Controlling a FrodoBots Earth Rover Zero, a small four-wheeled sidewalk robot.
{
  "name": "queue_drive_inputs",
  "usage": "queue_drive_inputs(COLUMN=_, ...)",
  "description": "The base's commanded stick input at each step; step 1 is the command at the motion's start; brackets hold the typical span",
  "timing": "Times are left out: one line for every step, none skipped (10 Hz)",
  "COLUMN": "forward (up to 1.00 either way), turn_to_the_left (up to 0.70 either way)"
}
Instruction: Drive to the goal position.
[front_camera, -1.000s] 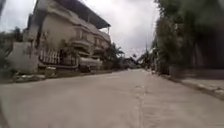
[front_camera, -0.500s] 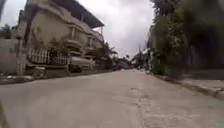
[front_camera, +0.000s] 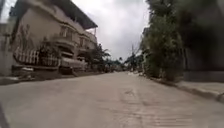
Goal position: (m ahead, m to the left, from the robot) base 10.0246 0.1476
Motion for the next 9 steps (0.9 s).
queue_drive_inputs(forward=0.70, turn_to_the_left=-0.05)
queue_drive_inputs(forward=0.70, turn_to_the_left=0.07)
queue_drive_inputs(forward=0.70, turn_to_the_left=0.07)
queue_drive_inputs(forward=0.70, turn_to_the_left=0.07)
queue_drive_inputs(forward=0.70, turn_to_the_left=0.07)
queue_drive_inputs(forward=0.70, turn_to_the_left=0.07)
queue_drive_inputs(forward=0.70, turn_to_the_left=0.07)
queue_drive_inputs(forward=0.70, turn_to_the_left=0.07)
queue_drive_inputs(forward=0.70, turn_to_the_left=0.07)
